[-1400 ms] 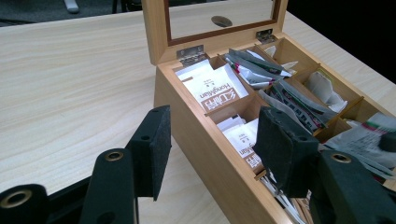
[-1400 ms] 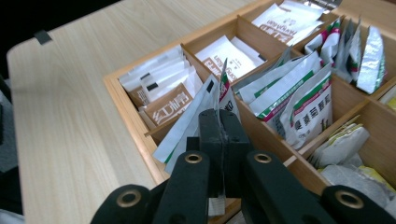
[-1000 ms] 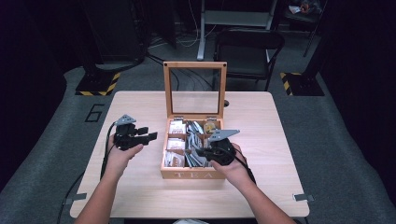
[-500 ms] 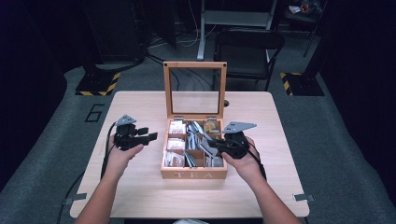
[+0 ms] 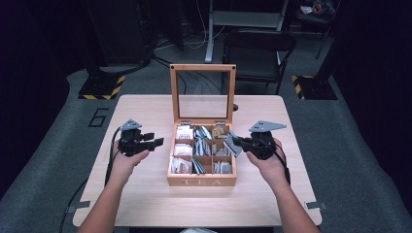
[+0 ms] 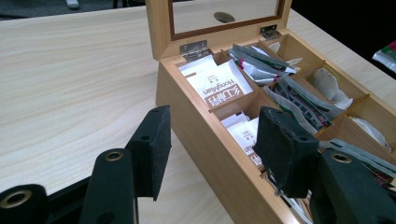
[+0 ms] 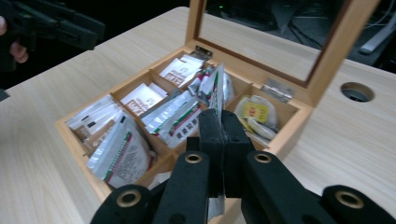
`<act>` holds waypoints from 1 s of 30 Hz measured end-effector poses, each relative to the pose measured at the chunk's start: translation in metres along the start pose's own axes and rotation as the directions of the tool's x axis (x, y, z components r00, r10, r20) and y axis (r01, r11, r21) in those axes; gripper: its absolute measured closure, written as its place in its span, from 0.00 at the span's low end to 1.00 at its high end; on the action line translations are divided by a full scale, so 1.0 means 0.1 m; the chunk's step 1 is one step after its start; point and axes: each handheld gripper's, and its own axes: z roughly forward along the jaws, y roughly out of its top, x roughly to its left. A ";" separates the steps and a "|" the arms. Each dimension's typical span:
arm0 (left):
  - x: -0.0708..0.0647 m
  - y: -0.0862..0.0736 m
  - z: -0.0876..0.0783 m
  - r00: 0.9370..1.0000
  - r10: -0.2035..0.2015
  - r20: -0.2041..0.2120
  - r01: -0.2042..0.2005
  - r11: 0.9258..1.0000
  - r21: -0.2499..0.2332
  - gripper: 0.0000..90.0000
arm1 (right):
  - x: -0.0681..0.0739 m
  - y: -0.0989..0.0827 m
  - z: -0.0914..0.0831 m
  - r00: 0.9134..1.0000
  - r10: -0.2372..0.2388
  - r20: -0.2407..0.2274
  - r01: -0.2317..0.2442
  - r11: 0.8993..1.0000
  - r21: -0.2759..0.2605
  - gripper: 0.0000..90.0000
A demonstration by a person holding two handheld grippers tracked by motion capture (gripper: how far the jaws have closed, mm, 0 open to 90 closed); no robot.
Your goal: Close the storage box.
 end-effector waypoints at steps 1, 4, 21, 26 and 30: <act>0.00 0.00 0.00 1.000 -0.002 -0.002 0.002 1.000 -0.003 0.50 | -0.02 0.00 -0.02 1.000 0.001 0.010 -0.001 1.000 -0.003 1.00; 0.01 0.00 0.00 1.000 -0.001 -0.001 0.001 1.000 -0.002 0.50 | -0.10 -0.02 -0.06 0.999 0.011 0.048 -0.011 1.000 -0.003 1.00; 0.02 -0.01 0.02 1.000 0.002 -0.001 -0.002 1.000 0.005 0.50 | -0.50 -0.36 0.09 0.977 0.068 0.202 -0.084 0.994 0.074 1.00; 0.02 -0.01 0.02 1.000 0.001 -0.001 -0.001 1.000 0.005 0.50 | -0.58 -0.45 0.12 0.970 0.080 0.228 -0.101 0.991 0.084 1.00; 0.02 -0.01 0.03 1.000 0.003 -0.001 -0.003 1.000 0.006 0.50 | -0.62 -0.50 0.15 0.967 0.080 0.241 -0.103 0.991 0.086 1.00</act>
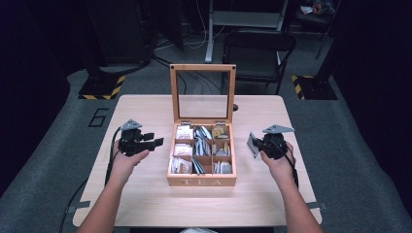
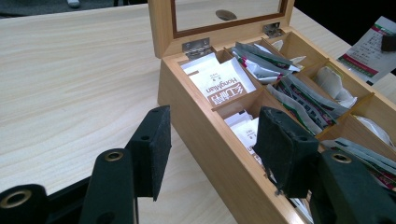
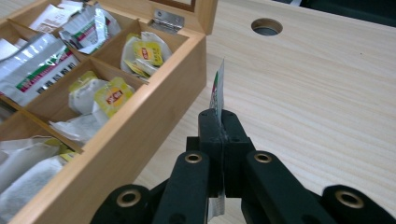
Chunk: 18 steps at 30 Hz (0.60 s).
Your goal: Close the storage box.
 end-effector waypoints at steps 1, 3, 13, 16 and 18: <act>0.00 0.00 0.00 1.000 0.001 0.000 -0.001 1.000 0.002 0.50 | -0.01 -0.02 0.02 1.000 0.003 0.004 -0.003 1.000 0.003 1.00; 0.00 0.00 0.00 1.000 -0.001 0.002 0.001 1.000 0.005 0.50 | -0.03 -0.04 0.04 1.000 0.010 0.000 -0.010 1.000 0.004 1.00; -0.01 0.00 0.01 1.000 -0.003 0.004 0.003 1.000 0.007 0.50 | -0.05 -0.14 0.19 1.000 0.012 0.003 -0.013 0.999 0.029 1.00; -0.01 -0.01 0.02 1.000 -0.004 0.003 0.004 1.000 0.005 0.50 | -0.05 -0.17 0.23 1.000 0.020 -0.001 -0.020 0.999 0.030 1.00; -0.01 -0.01 0.02 1.000 0.000 0.005 0.000 1.000 0.008 0.50 | -0.05 -0.18 0.25 1.000 0.026 -0.004 -0.026 0.999 0.032 0.99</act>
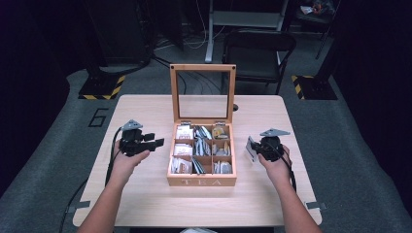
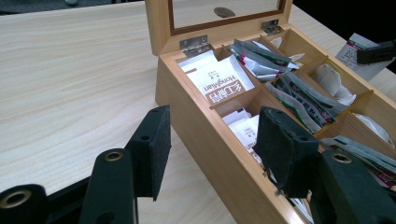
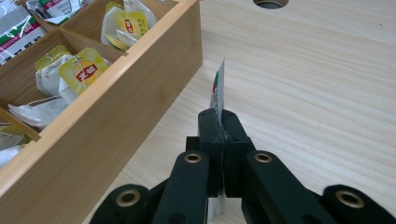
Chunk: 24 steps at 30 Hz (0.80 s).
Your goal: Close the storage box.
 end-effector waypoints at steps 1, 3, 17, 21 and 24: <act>0.00 0.00 0.00 1.000 0.000 0.000 0.000 1.000 0.000 0.50 | 0.00 -0.01 0.01 1.000 0.011 0.001 -0.011 1.000 0.002 0.99; 0.00 0.00 0.00 1.000 0.002 0.001 -0.002 1.000 0.004 0.50 | -0.01 -0.02 0.03 1.000 0.010 -0.001 -0.010 1.000 0.005 0.99; 0.01 0.00 0.00 1.000 0.002 0.001 -0.002 1.000 0.004 0.50 | -0.17 -0.10 0.08 0.998 0.061 0.026 -0.062 0.998 0.020 0.95; 0.01 0.00 0.00 1.000 -0.004 -0.001 0.004 1.000 0.001 0.50 | -0.23 -0.13 0.07 0.996 0.082 0.044 -0.083 0.996 0.026 0.92; 0.01 -0.01 0.00 1.000 -0.004 -0.001 0.004 1.000 0.003 0.50 | -0.27 -0.14 0.06 0.994 0.094 0.050 -0.095 0.995 0.027 0.90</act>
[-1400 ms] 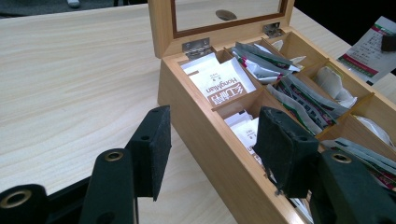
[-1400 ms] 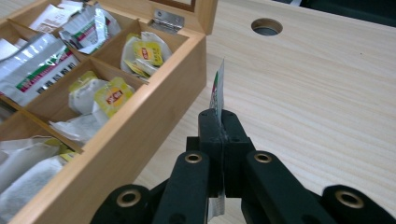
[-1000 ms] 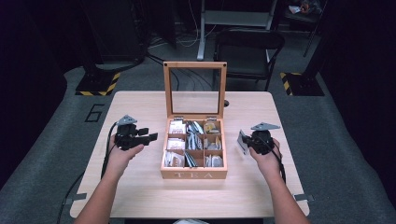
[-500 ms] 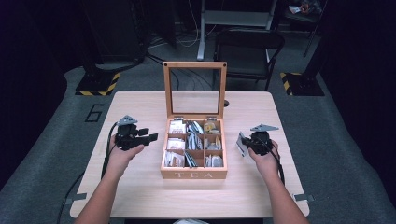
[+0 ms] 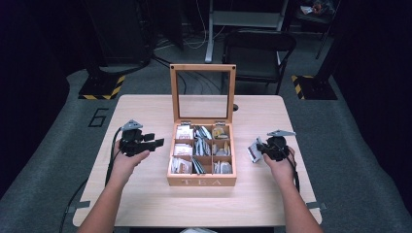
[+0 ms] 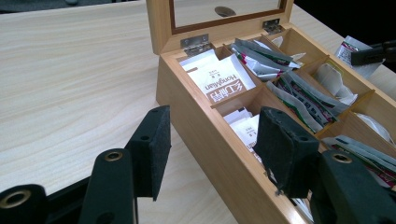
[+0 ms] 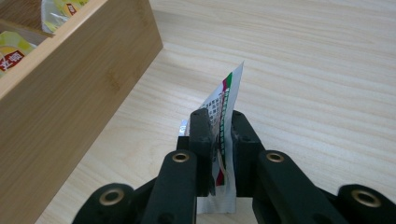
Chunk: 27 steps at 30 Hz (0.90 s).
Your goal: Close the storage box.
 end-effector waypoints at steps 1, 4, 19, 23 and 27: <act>0.00 0.00 0.00 1.000 0.001 0.001 -0.001 1.000 0.003 0.50 | -0.01 0.00 0.00 1.000 -0.001 0.002 0.001 1.000 0.000 0.90; 0.00 0.00 0.00 1.000 0.001 0.001 -0.001 1.000 0.002 0.50 | -0.03 -0.01 -0.01 1.000 0.005 0.016 -0.005 1.000 0.001 0.87; 0.01 0.00 0.00 1.000 -0.007 -0.001 0.007 1.000 -0.003 0.50 | -0.16 -0.05 -0.04 0.996 0.018 0.082 -0.018 1.000 -0.002 0.61; 0.01 0.00 0.00 1.000 -0.004 -0.001 0.004 1.000 -0.003 0.49 | -0.17 -0.04 -0.05 0.995 0.051 0.084 -0.050 0.999 -0.010 0.61; 0.01 0.00 -0.01 1.000 -0.008 -0.001 0.008 1.000 -0.002 0.49 | -0.16 -0.04 -0.06 0.997 0.024 0.071 -0.024 1.000 0.001 0.60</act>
